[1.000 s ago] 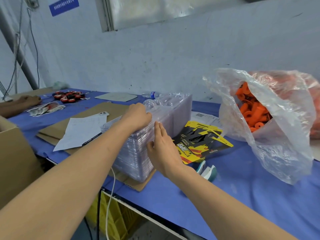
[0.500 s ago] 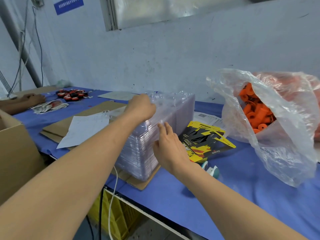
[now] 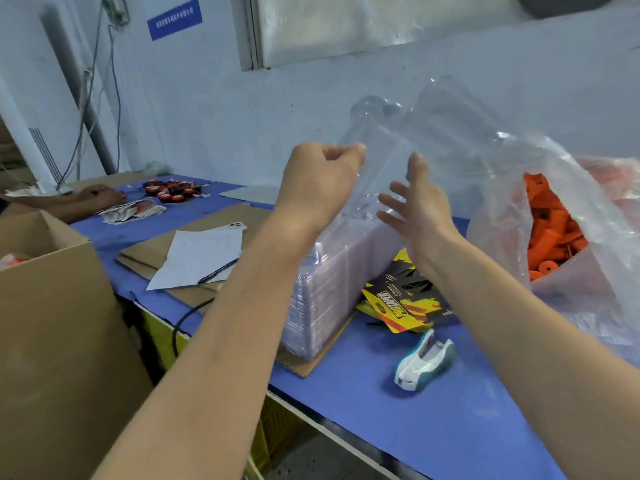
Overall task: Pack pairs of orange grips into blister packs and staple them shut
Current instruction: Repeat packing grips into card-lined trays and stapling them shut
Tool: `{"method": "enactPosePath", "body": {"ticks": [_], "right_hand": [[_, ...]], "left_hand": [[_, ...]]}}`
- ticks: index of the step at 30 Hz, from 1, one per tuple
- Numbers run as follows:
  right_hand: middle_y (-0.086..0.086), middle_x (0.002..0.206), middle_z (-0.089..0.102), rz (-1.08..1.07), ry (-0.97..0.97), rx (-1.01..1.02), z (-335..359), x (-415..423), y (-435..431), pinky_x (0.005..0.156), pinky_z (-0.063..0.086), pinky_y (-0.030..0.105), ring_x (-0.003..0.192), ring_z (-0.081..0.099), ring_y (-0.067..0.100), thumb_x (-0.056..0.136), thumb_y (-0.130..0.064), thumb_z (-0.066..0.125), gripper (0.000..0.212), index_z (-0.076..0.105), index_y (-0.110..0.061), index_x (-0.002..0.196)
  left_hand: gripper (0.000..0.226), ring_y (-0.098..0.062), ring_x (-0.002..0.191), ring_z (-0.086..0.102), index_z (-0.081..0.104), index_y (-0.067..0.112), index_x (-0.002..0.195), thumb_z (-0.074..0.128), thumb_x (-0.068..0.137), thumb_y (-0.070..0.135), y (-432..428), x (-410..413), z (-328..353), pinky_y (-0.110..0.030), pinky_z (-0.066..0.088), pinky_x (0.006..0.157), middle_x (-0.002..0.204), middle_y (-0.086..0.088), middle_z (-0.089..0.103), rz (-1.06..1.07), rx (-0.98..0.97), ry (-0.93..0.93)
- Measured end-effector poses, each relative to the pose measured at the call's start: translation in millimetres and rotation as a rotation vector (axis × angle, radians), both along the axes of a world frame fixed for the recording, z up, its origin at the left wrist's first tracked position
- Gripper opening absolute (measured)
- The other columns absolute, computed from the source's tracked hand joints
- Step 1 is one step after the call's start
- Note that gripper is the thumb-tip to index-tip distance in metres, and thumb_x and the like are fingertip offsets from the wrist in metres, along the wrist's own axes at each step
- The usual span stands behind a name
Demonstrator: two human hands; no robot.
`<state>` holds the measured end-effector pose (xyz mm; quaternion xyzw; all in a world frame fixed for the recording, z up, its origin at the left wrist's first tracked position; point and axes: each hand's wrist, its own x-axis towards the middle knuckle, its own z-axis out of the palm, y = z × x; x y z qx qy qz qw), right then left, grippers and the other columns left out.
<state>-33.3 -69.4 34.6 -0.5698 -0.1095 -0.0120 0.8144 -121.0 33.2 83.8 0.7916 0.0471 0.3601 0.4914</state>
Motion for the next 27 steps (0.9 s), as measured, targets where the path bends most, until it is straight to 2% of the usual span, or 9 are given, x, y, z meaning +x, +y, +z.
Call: {"method": "enactPosePath", "body": {"ticks": [3,7,9,13,16,19,23,25,27], "right_hand": [[0.012,0.135,0.052,-0.003,0.120,0.097,14,5,-19,0.070,0.056,0.031,0.102,0.065,0.021,0.098,-0.058,0.044,0.067,0.037,-0.013,0.146],[0.018,0.142,0.048,0.075,0.237,0.178,14,-1,-41,0.094,0.054,0.041,0.113,0.062,0.027,0.096,-0.062,0.044,0.078,0.026,-0.011,0.152],[0.015,0.138,0.053,0.119,0.213,0.243,11,-9,-52,0.101,0.050,0.044,0.117,0.061,0.027,0.096,-0.061,0.045,0.078,0.025,-0.011,0.152],[0.000,0.111,0.068,0.145,0.055,0.369,15,-24,-77,0.088,0.055,0.033,0.101,0.069,0.017,0.098,-0.048,0.051,0.032,0.055,-0.022,0.116],[-0.001,0.099,0.067,0.038,-0.016,0.366,17,-33,-98,0.077,0.059,0.032,0.086,0.071,0.018,0.097,-0.041,0.057,0.021,0.056,-0.021,0.101],[0.001,0.104,0.068,-0.077,-0.085,0.343,8,-40,-127,0.081,0.058,0.036,0.090,0.071,0.023,0.100,-0.031,0.057,0.013,0.053,-0.018,0.101],[-0.001,0.103,0.069,-0.206,-0.010,0.453,-6,-50,-170,0.089,0.057,0.044,0.104,0.069,0.031,0.101,-0.028,0.054,0.011,0.052,-0.018,0.105],[-0.001,0.104,0.068,-0.252,-0.003,0.453,-15,-57,-190,0.079,0.059,0.037,0.095,0.071,0.025,0.103,-0.027,0.052,0.010,0.053,-0.018,0.105],[-0.001,0.106,0.066,-0.249,0.001,0.468,-25,-60,-205,0.075,0.058,0.032,0.081,0.073,0.018,0.104,-0.025,0.049,0.006,0.052,-0.020,0.103]], "left_hand": [[0.032,-0.014,0.067,0.051,0.071,0.012,0.072,0.061,0.095,0.032,-3,-22,-9,-0.025,0.046,0.063,0.074,-0.004,0.063,-0.161,-0.189,0.052],[0.036,-0.013,0.085,0.060,0.072,-0.002,0.105,0.061,0.095,0.031,1,-44,-18,-0.032,0.048,0.082,0.094,-0.004,0.070,-0.475,-0.325,0.209],[0.031,-0.017,0.094,0.060,0.072,0.003,0.107,0.061,0.094,0.028,-1,-50,-21,-0.034,0.045,0.089,0.102,-0.003,0.069,-0.619,-0.437,0.238],[0.021,-0.025,0.097,0.063,0.075,0.011,0.092,0.068,0.082,0.027,-4,-54,-30,-0.040,0.054,0.091,0.103,-0.007,0.069,-0.848,-0.683,0.292],[0.020,-0.032,0.108,0.063,0.069,0.008,0.102,0.058,0.095,0.023,-7,-49,-40,-0.051,0.050,0.100,0.116,-0.012,0.065,-0.984,-0.854,0.342],[0.030,-0.041,0.119,0.056,0.066,0.006,0.109,0.057,0.093,0.030,-19,-41,-47,-0.055,0.048,0.101,0.128,-0.019,0.058,-1.010,-0.895,0.420],[0.042,-0.039,0.123,0.053,0.063,0.012,0.119,0.058,0.092,0.043,-37,-35,-55,-0.059,0.042,0.105,0.134,-0.016,0.057,-1.009,-0.918,0.387],[0.048,-0.037,0.122,0.058,0.060,0.013,0.127,0.061,0.090,0.043,-49,-34,-60,-0.058,0.047,0.100,0.134,-0.015,0.061,-0.966,-0.786,0.335],[0.043,-0.037,0.119,0.061,0.065,0.015,0.123,0.066,0.086,0.037,-64,-38,-61,-0.056,0.051,0.096,0.131,-0.016,0.063,-0.924,-0.586,0.278]]}}
